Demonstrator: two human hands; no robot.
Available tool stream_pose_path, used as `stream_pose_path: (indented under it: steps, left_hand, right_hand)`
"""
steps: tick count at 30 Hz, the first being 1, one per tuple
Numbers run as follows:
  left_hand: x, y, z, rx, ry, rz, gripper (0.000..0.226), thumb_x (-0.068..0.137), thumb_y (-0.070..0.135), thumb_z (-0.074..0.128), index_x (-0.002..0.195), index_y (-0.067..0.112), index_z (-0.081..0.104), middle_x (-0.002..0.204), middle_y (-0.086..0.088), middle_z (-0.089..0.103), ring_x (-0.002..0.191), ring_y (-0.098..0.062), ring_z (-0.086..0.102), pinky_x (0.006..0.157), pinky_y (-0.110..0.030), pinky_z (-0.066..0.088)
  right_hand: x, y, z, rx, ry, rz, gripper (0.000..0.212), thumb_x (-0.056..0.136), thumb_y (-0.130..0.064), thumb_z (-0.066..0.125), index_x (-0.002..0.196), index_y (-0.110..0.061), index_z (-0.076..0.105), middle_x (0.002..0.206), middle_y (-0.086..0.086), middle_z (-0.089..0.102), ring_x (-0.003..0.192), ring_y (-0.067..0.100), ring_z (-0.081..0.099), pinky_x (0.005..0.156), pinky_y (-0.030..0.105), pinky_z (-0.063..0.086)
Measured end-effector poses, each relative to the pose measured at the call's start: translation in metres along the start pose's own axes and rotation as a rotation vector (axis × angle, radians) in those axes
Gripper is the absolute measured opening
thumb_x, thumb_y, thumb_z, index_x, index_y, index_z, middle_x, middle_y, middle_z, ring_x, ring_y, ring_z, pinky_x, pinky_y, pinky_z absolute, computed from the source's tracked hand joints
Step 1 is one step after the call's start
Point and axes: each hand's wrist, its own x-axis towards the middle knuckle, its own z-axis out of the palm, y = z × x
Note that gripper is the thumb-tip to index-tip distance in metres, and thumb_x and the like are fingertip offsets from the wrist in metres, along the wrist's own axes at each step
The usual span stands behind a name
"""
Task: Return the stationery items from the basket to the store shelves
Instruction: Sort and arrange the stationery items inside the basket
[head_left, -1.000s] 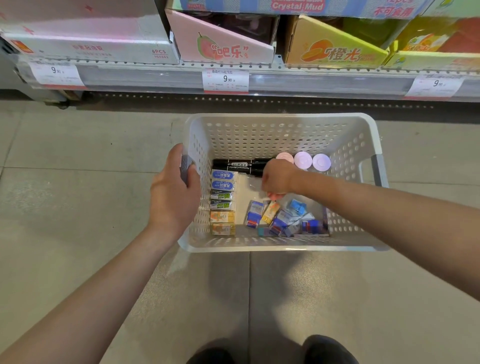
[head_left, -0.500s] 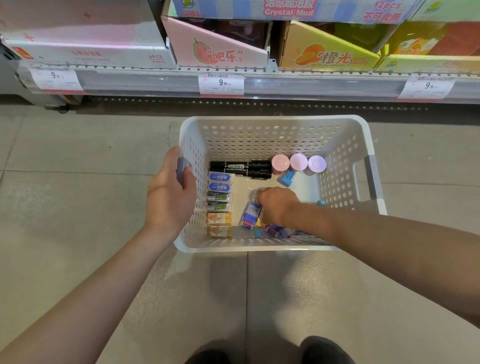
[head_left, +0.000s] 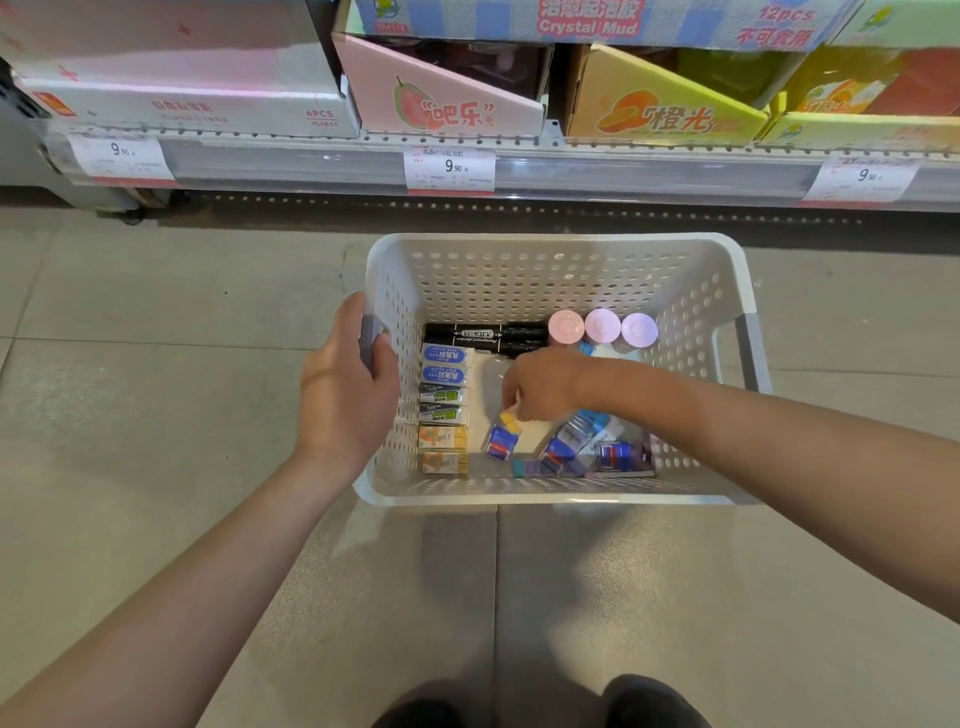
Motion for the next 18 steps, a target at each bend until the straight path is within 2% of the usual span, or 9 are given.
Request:
stream_pose_path:
  steps: [4, 7, 8, 9, 10, 11, 13, 16, 18]
  left_hand:
    - [0.001, -0.002, 0.001, -0.003, -0.004, 0.015, 0.037, 0.096, 0.018, 0.041, 0.133, 0.012, 0.042, 0.075, -0.003, 0.054, 0.059, -0.018, 0.047, 0.055, -0.032, 0.041]
    - [0.001, -0.002, 0.001, 0.009, -0.01, 0.006, 0.039, 0.096, 0.02, 0.041, 0.135, 0.015, 0.04, 0.086, -0.006, 0.06, 0.07, -0.025, 0.054, 0.062, -0.038, 0.047]
    - [0.001, -0.003, 0.001, 0.006, -0.011, -0.001, 0.04, 0.096, 0.02, 0.041, 0.136, 0.015, 0.04, 0.089, -0.007, 0.061, 0.072, -0.026, 0.056, 0.063, -0.039, 0.048]
    - [0.001, -0.003, 0.001, 0.001, -0.013, -0.004, 0.04, 0.096, 0.021, 0.041, 0.136, 0.015, 0.039, 0.091, -0.007, 0.061, 0.074, -0.027, 0.057, 0.064, -0.039, 0.049]
    - [0.0, -0.003, 0.001, -0.006, -0.014, -0.005, 0.041, 0.097, 0.021, 0.04, 0.137, 0.016, 0.038, 0.091, -0.007, 0.061, 0.075, -0.027, 0.058, 0.063, -0.039, 0.049]
    - [0.0, -0.003, 0.001, -0.012, -0.016, -0.003, 0.041, 0.097, 0.021, 0.04, 0.137, 0.016, 0.038, 0.091, -0.007, 0.061, 0.074, -0.028, 0.057, 0.062, -0.036, 0.047]
    - [0.0, -0.004, 0.001, -0.016, -0.022, -0.003, 0.042, 0.097, 0.021, 0.04, 0.139, 0.015, 0.036, 0.089, -0.005, 0.059, 0.071, -0.025, 0.055, 0.058, -0.03, 0.041]
    - [0.0, -0.004, 0.002, -0.02, -0.02, -0.005, 0.044, 0.097, 0.022, 0.04, 0.141, 0.014, 0.034, 0.085, -0.003, 0.055, 0.066, -0.016, 0.048, 0.058, -0.028, 0.037]
    - [0.0, -0.004, 0.002, -0.033, -0.022, 0.0, 0.044, 0.098, 0.022, 0.04, 0.141, 0.014, 0.034, 0.083, -0.002, 0.055, 0.063, -0.012, 0.046, 0.056, -0.027, 0.037]
  right_hand:
    - [0.0, -0.018, 0.0, 0.336, 0.025, 0.041, 0.027, 0.082, -0.02, 0.063, 0.103, -0.004, 0.068, 0.098, 0.005, 0.067, 0.092, 0.021, 0.061, 0.076, 0.028, 0.05]
    - [0.002, -0.029, 0.011, 0.638, -0.077, 0.096, 0.005, 0.083, -0.011, 0.063, 0.079, -0.012, 0.061, 0.072, -0.001, 0.057, 0.066, 0.011, 0.056, 0.058, 0.017, 0.044]
    - [0.005, -0.031, 0.016, 0.749, -0.118, 0.14, 0.013, 0.084, -0.007, 0.062, 0.075, -0.014, 0.055, 0.069, -0.001, 0.056, 0.061, 0.009, 0.055, 0.057, 0.016, 0.046]
    - [0.006, -0.033, 0.02, 0.857, -0.157, 0.19, 0.013, 0.085, -0.004, 0.06, 0.077, -0.013, 0.055, 0.07, 0.0, 0.056, 0.06, 0.007, 0.055, 0.058, 0.016, 0.047]
    - [0.008, -0.035, 0.025, 0.94, -0.185, 0.243, 0.007, 0.087, -0.002, 0.058, 0.086, -0.009, 0.057, 0.074, 0.002, 0.057, 0.061, 0.007, 0.056, 0.058, 0.016, 0.048]
    - [0.009, -0.037, 0.029, 1.015, -0.194, 0.276, 0.01, 0.089, -0.001, 0.056, 0.098, -0.004, 0.058, 0.08, 0.003, 0.059, 0.063, 0.008, 0.057, 0.058, 0.016, 0.049]
    - [0.013, -0.04, 0.033, 1.169, -0.209, 0.321, 0.022, 0.092, 0.001, 0.049, 0.114, -0.001, 0.054, 0.095, 0.006, 0.06, 0.064, 0.01, 0.058, 0.063, 0.018, 0.051]
    - [0.015, -0.042, 0.036, 1.235, -0.199, 0.353, 0.011, 0.093, 0.002, 0.046, 0.088, -0.006, 0.051, 0.093, 0.006, 0.059, 0.073, 0.014, 0.06, 0.083, 0.027, 0.053]
    - [0.016, -0.042, 0.038, 1.071, -0.161, 0.355, 0.02, 0.091, -0.001, 0.052, 0.074, -0.01, 0.047, 0.078, 0.005, 0.055, 0.083, 0.017, 0.059, 0.088, 0.028, 0.052]
